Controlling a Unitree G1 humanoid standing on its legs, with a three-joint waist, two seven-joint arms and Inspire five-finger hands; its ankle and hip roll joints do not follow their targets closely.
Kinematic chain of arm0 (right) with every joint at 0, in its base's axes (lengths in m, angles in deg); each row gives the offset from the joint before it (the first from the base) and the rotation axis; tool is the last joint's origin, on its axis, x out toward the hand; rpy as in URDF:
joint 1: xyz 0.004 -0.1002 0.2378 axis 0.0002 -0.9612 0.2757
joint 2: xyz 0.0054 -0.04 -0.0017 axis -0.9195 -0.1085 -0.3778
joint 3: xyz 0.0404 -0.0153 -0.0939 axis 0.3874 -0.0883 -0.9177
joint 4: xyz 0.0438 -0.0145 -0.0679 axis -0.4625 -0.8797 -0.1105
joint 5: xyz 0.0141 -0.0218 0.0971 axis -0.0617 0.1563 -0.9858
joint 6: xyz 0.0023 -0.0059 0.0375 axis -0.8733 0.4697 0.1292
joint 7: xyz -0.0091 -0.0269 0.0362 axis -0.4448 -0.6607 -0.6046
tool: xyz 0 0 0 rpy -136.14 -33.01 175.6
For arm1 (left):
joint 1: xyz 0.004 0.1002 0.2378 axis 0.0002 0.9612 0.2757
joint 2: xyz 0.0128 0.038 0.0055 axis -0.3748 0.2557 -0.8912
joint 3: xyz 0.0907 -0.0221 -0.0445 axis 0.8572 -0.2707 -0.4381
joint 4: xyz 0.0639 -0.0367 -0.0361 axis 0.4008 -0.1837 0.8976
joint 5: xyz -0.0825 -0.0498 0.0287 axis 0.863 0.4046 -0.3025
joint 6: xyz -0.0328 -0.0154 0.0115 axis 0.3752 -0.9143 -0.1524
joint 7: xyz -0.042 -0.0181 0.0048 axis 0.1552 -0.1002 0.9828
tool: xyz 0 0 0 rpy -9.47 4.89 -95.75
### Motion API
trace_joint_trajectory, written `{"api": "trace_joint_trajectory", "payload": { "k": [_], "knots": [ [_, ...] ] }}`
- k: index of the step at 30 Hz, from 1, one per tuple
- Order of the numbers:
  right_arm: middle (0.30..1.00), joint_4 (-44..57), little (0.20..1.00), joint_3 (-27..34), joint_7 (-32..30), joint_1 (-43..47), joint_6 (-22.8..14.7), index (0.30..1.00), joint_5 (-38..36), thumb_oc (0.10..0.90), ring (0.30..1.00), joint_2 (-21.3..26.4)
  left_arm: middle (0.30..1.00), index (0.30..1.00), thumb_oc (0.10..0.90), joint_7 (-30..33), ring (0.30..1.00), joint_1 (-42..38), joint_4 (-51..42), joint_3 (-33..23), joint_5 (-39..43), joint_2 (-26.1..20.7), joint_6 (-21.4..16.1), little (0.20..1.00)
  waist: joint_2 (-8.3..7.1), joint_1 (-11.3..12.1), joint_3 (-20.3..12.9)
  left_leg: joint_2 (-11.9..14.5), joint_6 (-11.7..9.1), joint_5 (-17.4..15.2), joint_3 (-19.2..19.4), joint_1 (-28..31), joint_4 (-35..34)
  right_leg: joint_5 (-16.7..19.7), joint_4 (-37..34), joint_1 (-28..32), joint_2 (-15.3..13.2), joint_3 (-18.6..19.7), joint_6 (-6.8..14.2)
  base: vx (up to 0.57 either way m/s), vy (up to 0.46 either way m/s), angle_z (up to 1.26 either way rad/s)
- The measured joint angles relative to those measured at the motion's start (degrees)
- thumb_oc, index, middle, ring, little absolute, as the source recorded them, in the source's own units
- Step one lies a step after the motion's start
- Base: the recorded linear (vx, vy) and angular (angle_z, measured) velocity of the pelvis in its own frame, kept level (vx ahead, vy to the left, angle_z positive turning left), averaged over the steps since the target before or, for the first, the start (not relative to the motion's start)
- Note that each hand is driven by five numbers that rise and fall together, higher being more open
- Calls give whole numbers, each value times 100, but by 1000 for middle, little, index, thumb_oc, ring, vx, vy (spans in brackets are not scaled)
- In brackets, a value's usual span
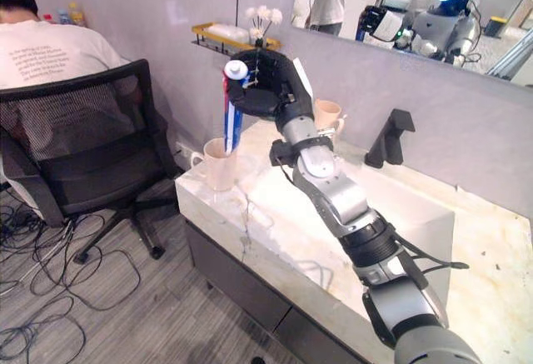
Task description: Organize the bathroom.
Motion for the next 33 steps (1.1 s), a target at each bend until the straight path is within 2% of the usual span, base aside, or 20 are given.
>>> {"api": "trace_joint_trajectory", "payload": {
  "k": [6, 13, 26, 33],
  "knots": [
    [300, 0, 300, 2, -3, -1, -11, 300, -63, 400, 300, 0, 900, 900, 800, 49, 900, 172, -5, 3, 13, 6, 6, 900, 19, -25, -186, -15, 37, -43, 3, -13, -7, -15, -6, -1, -26, -1, 18, 11, -3, 0],
    [300, -1, 300, 27, -122, -8, -122, 300, -60, 400, 300, 0, 900, 900, 800, 98, 900, 214, 11, 4, 22, 42, 105, 900, 45, -45, -232, -5, 34, -24, -63, -74, -7, -13, -28, -6, -23, -34, 20, 37, -32, 5],
    [300, -287, 300, 346, -890, -129, -626, 300, -46, 400, 300, 0, 900, 900, 800, 145, 900, 415, 0, 2, 44, 65, 84, 900, 49, 22, -237, 8, 2, 16, -213, -77, -6, -52, -33, 77, -23, -164, 23, 45, -26, 6],
    [300, -338, 300, 520, -1004, -205, -760, 300, -58, 400, 300, 0, 900, 900, 800, 140, 900, 418, 9, 0, 45, 67, 75, 900, 70, 21, -247, 14, 8, 12, -230, -82, -7, -61, -34, 86, -21, -170, 21, 39, -22, 0]
  ]
}}
